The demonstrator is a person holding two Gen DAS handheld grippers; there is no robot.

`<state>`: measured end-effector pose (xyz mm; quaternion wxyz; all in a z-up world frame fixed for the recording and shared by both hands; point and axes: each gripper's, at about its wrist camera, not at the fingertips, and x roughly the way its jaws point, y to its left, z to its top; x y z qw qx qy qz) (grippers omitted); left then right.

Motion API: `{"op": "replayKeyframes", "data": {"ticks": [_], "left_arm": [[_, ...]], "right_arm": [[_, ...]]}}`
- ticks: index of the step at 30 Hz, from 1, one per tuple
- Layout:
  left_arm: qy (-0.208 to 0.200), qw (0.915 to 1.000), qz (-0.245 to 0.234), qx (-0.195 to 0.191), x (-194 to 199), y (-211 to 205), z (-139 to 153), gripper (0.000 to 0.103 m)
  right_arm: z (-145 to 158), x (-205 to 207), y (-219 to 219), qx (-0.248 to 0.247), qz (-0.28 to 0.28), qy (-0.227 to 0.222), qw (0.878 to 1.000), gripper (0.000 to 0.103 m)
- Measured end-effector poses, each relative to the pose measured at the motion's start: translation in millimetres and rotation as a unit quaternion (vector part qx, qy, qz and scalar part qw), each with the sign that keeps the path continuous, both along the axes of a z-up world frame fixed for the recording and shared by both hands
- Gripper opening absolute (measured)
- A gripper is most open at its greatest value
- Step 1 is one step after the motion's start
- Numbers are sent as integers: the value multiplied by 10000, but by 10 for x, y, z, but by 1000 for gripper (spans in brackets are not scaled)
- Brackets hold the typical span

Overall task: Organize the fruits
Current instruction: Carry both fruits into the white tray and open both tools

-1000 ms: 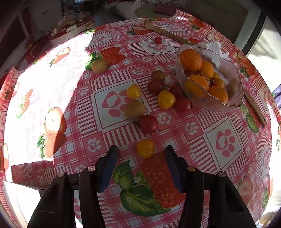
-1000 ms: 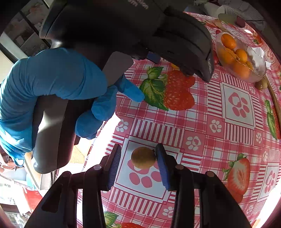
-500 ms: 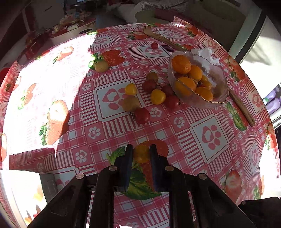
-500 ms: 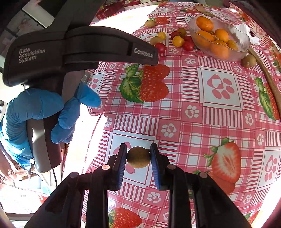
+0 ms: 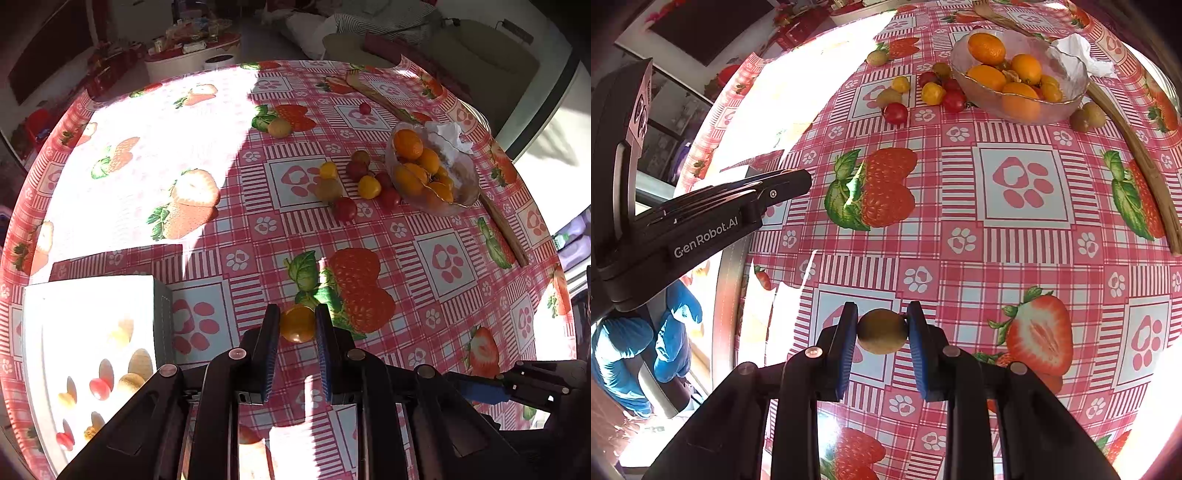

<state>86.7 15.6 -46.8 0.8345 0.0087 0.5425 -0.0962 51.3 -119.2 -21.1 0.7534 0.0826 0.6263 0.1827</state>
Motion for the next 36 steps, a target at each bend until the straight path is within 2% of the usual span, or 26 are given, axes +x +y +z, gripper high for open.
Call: {"op": "replayKeyframes", "data": {"ticks": [12, 20, 28, 36], "left_arm": [[-180, 9982, 568, -41, -310, 538, 180, 21], [-147, 9929, 1178, 47, -653, 1076, 252, 21], [-25, 9856, 1683, 144, -997, 1516, 224, 21], [132, 9780, 2077, 161, -1201, 1798, 74, 21]], "right_arm": [[94, 90, 413, -19, 295, -45, 9996, 30], [165, 143, 726, -11, 570, -108, 9983, 30], [214, 161, 1160, 49, 945, -128, 9954, 30], [247, 186, 1675, 202, 1375, -109, 9902, 30]]}}
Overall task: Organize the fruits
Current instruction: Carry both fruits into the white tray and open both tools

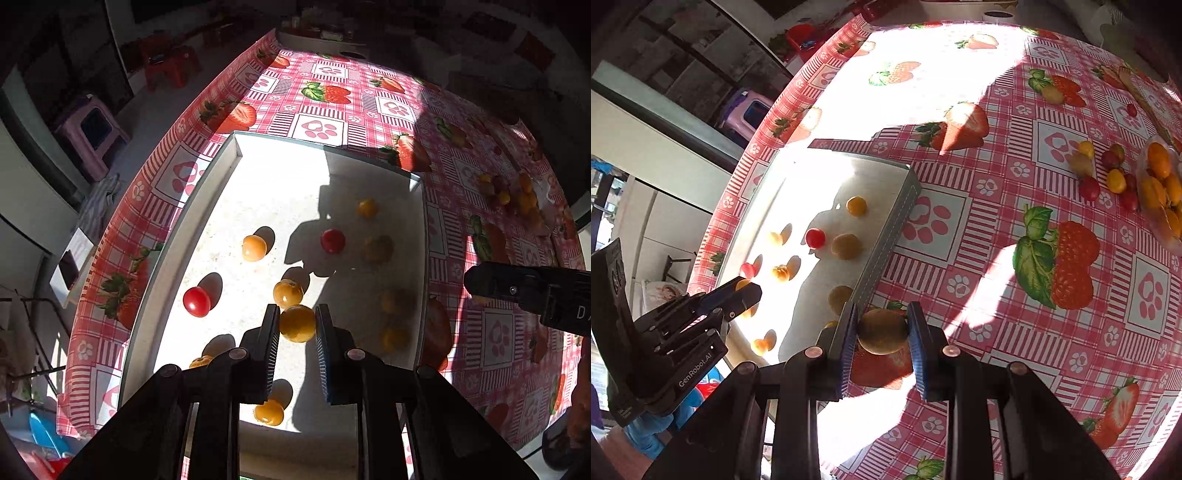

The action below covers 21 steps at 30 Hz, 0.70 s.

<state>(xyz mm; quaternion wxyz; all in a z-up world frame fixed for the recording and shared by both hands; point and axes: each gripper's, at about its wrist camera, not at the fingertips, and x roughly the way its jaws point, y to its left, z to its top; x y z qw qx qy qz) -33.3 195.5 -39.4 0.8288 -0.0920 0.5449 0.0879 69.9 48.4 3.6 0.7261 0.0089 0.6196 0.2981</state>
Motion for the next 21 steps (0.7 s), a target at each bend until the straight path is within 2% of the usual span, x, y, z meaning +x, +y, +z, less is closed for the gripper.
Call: {"op": "replayKeyframes", "data": {"ticks": [9, 21], "left_arm": [[154, 9994, 311, -22, -84, 198, -209, 21], [280, 9990, 337, 5, -44, 235, -354, 21]], "right_arm": [[-104, -4, 465, -8, 392, 134, 9991, 30], [-313, 56, 776, -259, 632, 217, 9974, 30]]}}
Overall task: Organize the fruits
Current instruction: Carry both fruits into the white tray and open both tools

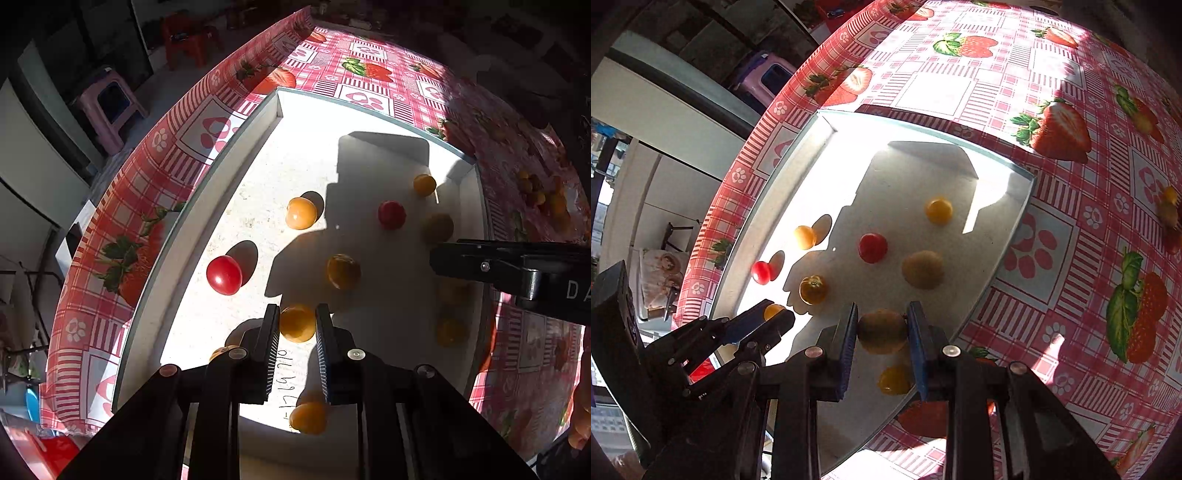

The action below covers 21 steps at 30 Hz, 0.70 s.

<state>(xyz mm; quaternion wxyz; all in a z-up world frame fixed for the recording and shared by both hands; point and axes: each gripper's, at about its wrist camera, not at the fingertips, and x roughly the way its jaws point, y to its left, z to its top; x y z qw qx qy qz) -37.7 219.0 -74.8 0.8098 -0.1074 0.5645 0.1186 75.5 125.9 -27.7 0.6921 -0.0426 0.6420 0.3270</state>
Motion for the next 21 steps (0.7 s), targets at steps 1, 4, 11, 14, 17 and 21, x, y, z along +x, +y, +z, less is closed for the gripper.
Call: {"op": "replayKeyframes", "data": {"ticks": [1, 4, 11, 14, 17, 21], "left_arm": [[5, 10000, -9, 9, 11, 2, -5, 21], [31, 10000, -47, 58, 21, -6, -18, 21], [235, 9994, -73, 257, 56, -50, -72, 21], [266, 9991, -89, 305, 61, -74, -80, 21], [265, 9991, -83, 307, 56, -74, -81, 21], [269, 9991, -74, 304, 49, -69, -87, 21]], "right_arm": [[-12, 8, 18, -15, 6, 3, 10000, 30], [-40, 24, 53, -70, 32, 2, 10000, 30], [-138, 51, 118, -231, 97, -12, 9997, 30], [-179, 58, 143, -277, 141, 7, 9995, 30], [-214, 58, 167, -326, 175, 25, 9993, 30], [-223, 61, 181, -358, 215, -31, 9991, 30]]}}
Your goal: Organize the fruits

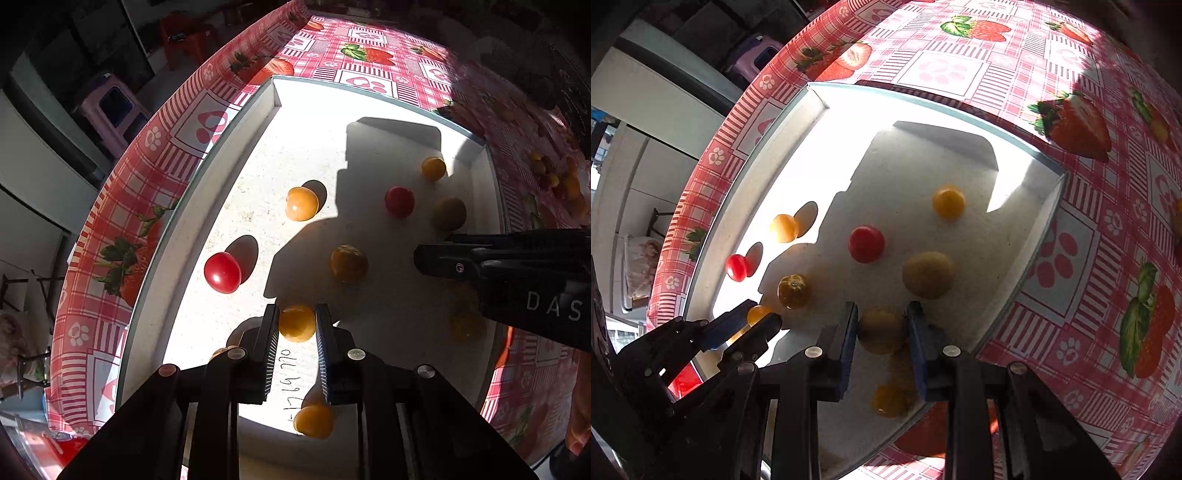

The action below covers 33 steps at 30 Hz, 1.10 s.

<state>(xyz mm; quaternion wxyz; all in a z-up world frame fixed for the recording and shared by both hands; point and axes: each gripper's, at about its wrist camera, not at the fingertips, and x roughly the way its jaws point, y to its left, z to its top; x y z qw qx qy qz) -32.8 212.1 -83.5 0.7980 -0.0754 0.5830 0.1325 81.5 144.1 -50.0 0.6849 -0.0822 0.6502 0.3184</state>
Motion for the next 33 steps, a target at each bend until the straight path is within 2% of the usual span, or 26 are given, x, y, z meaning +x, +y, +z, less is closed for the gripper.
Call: {"op": "replayKeyframes", "data": {"ticks": [11, 12, 13, 14, 16, 21, 27, 28, 30, 33], "left_arm": [[42, 9999, -84, 117, 51, -56, -21, 22], [51, 9998, -77, 148, 55, -59, -20, 34], [33, 9998, -52, 196, 52, -60, -12, 65], [-63, 9996, -17, 259, 39, -60, 19, 76], [-249, 9991, -45, 342, 22, -79, 90, 79], [-126, 9995, -93, 264, 43, -86, 103, 79], [-33, 9998, 28, 199, -44, -87, 200, 79], [-10, 9998, 21, 200, -59, -87, 224, 83], [-35, 9998, 36, 202, -85, -83, 289, 103], [-50, 9996, 18, 279, -113, -103, 387, 103]], "right_arm": [[11, 58, -36, 43, 9, 27, 10000, 30], [13, 65, -54, 70, 2, 63, 10000, 30], [16, 68, -74, 92, 0, 83, 9999, 31], [26, 73, -84, 109, -2, 86, 9999, 31], [61, 86, -111, 144, 4, 81, 9999, 35], [207, 80, -146, 213, 1, -40, 9998, 48], [446, 103, -287, 79, -96, -216, 9997, 80], [466, 93, -329, 42, -130, -216, 9997, 81], [485, 62, -400, -32, -192, -186, 9996, 82], [492, 13, -513, -188, -254, -192, 9993, 85]]}}
